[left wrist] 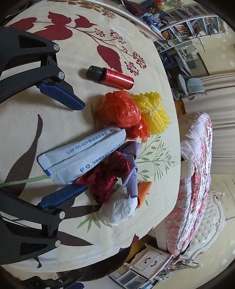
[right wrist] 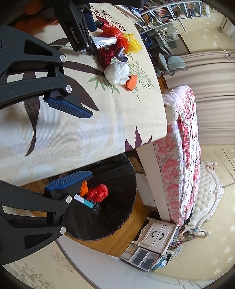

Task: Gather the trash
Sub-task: 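Reach the left gripper to the white toothpaste tube and grasp it, then grasp the dark red ribbon with the right gripper while the left holds the tube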

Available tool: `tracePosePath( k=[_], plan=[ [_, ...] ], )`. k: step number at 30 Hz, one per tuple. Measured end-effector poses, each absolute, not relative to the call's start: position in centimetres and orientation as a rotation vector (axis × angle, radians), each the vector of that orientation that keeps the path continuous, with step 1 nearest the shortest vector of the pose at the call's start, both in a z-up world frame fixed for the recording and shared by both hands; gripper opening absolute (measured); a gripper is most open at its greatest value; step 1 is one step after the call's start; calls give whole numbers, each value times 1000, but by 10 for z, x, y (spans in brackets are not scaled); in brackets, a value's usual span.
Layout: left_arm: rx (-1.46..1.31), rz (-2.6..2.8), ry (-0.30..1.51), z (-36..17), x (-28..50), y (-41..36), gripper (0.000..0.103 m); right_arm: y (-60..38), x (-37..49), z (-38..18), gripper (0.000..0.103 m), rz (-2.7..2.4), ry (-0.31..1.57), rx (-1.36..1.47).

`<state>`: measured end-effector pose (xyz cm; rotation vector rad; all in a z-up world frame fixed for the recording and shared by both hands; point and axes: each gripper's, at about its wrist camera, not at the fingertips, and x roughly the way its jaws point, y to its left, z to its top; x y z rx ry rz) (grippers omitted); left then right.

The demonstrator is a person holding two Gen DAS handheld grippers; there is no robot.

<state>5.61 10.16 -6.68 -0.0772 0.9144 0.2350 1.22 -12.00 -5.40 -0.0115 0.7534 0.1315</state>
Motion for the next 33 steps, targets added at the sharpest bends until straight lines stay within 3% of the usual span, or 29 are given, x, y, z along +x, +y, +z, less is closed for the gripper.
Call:
tracePosePath(
  k=[4, 8, 19, 20, 21, 23, 25, 27, 33],
  plan=[
    [-73, 211, 902, -68, 46, 109, 64, -113, 11, -55, 60, 149, 755, -20],
    [-53, 196, 878, -66, 34, 114, 37, -109, 10, -56, 60, 161, 761, -21],
    [-76, 145, 873, -65, 26, 127, 39, -94, 8, -60, 60, 196, 775, -33],
    [-75, 140, 874, -65, 28, 128, 46, -92, 8, -60, 60, 199, 775, -36],
    [-73, 135, 876, -65, 29, 128, 60, -91, 8, -60, 60, 203, 776, -38],
    [-83, 135, 879, -65, 32, 129, 70, -87, 7, -61, 60, 209, 777, -41],
    [-103, 128, 887, -66, 34, 132, 65, -83, 7, -62, 60, 215, 779, -45],
    [-85, 132, 874, -65, 34, 133, 42, -80, 7, -62, 60, 220, 780, -50],
    [-78, 93, 858, -64, 25, 136, 36, -68, 5, -61, 60, 235, 779, -66]
  ],
)
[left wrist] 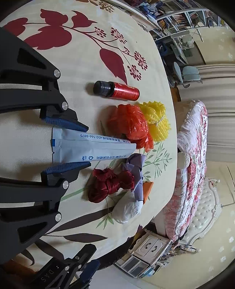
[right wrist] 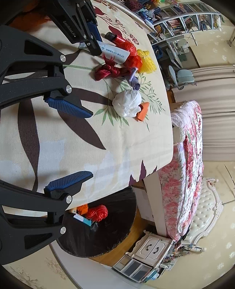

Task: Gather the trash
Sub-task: 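Grasp the dark red ribbon with the right gripper while the left holds the tube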

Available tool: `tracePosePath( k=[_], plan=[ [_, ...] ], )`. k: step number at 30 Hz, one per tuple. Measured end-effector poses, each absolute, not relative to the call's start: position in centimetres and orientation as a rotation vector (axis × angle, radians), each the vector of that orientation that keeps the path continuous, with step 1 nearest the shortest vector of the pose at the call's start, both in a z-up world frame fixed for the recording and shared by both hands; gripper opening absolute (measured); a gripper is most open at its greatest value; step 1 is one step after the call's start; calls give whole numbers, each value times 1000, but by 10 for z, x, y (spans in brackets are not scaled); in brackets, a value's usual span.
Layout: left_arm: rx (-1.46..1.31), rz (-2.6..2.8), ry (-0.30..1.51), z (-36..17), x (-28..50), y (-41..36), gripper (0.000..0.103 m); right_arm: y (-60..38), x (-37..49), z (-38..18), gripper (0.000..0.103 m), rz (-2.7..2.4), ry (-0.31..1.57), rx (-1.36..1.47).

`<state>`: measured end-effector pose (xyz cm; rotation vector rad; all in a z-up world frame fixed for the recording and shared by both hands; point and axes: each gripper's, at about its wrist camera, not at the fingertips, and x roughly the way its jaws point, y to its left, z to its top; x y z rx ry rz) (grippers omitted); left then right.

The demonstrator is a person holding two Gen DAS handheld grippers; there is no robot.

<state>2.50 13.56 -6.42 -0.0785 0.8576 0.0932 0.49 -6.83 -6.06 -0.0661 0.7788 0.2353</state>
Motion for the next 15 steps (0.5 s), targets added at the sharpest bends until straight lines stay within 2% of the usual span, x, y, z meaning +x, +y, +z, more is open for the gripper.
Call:
tracePosePath(
  k=[15],
  plan=[
    [-97, 137, 758, -34, -14, 175, 35, -6, -1, -44, 60, 357, 758, -116]
  ],
)
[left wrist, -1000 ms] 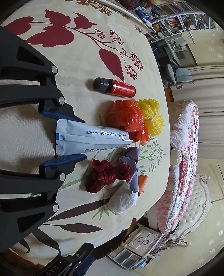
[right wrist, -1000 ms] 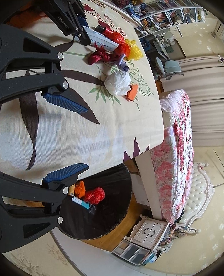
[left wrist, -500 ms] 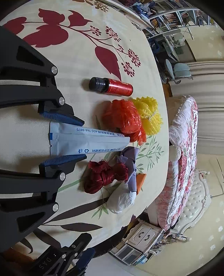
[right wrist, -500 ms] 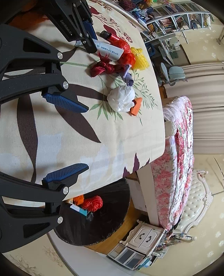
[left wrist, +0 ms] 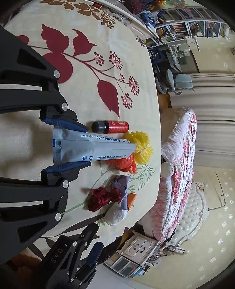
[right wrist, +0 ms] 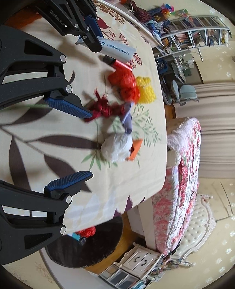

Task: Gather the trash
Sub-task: 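Grasp the dark red ribbon with the right gripper while the left holds the tube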

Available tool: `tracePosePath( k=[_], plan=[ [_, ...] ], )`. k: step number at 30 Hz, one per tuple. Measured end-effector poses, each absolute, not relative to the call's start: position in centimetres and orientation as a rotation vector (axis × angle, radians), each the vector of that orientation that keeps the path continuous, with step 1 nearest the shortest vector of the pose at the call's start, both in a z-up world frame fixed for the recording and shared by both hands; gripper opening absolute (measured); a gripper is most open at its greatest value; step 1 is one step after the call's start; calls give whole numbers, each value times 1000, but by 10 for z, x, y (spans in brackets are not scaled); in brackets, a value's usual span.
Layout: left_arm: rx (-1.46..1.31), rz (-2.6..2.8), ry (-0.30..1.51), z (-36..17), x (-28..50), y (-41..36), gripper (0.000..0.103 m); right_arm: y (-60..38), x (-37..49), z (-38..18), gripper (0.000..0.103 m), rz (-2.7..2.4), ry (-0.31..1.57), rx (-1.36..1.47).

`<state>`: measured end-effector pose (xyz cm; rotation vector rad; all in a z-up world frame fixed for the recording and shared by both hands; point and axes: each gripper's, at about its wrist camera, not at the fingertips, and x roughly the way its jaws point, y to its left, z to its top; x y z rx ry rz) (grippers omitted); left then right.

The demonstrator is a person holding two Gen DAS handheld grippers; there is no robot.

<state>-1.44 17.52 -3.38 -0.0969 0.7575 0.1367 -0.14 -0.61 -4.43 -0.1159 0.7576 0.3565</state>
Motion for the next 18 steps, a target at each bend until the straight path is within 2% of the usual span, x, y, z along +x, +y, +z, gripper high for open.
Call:
tracePosePath(
  k=[11, 16, 18],
  plan=[
    [-105, 247, 756, -40, -22, 221, 35, 44, 19, -62, 59, 409, 817, -157],
    [-114, 254, 768, -45, -23, 225, 35, 48, 21, -67, 30, 417, 850, -165],
    [-112, 255, 766, -46, -23, 224, 35, 46, 20, -67, 24, 417, 849, -164]
  ],
)
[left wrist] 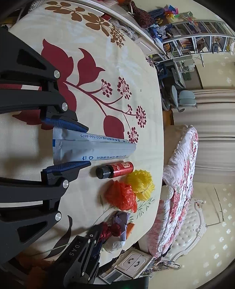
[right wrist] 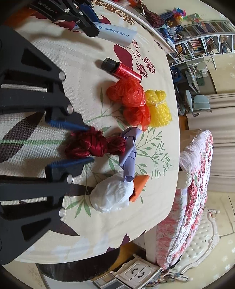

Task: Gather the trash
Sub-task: 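Grasp the dark red ribbon with the right gripper while the left holds the tube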

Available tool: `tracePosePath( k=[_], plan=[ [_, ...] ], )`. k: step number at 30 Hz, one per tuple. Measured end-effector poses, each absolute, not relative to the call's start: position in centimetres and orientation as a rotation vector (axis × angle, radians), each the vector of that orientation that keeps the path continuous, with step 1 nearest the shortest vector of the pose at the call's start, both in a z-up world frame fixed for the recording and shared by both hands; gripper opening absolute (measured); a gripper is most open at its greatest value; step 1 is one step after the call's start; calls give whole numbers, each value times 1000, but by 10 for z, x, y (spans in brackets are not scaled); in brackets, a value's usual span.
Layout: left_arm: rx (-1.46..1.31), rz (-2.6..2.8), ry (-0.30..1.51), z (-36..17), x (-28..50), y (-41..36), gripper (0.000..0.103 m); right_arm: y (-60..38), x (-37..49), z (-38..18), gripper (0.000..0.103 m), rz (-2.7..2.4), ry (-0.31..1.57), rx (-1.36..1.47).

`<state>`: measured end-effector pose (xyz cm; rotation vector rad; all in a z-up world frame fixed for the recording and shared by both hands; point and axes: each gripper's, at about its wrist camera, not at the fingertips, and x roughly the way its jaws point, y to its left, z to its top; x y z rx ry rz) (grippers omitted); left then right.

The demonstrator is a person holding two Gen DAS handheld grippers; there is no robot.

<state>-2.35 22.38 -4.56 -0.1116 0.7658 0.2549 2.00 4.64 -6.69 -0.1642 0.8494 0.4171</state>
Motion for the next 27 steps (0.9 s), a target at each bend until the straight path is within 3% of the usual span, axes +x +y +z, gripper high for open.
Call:
tracePosePath(
  k=[11, 27],
  plan=[
    [-100, 201, 722, -35, -26, 196, 35, 9, -1, -47, 22, 393, 790, -129],
    [-44, -5, 690, -23, 6, 93, 35, -105, 2, -25, 22, 172, 718, -59]
  ],
)
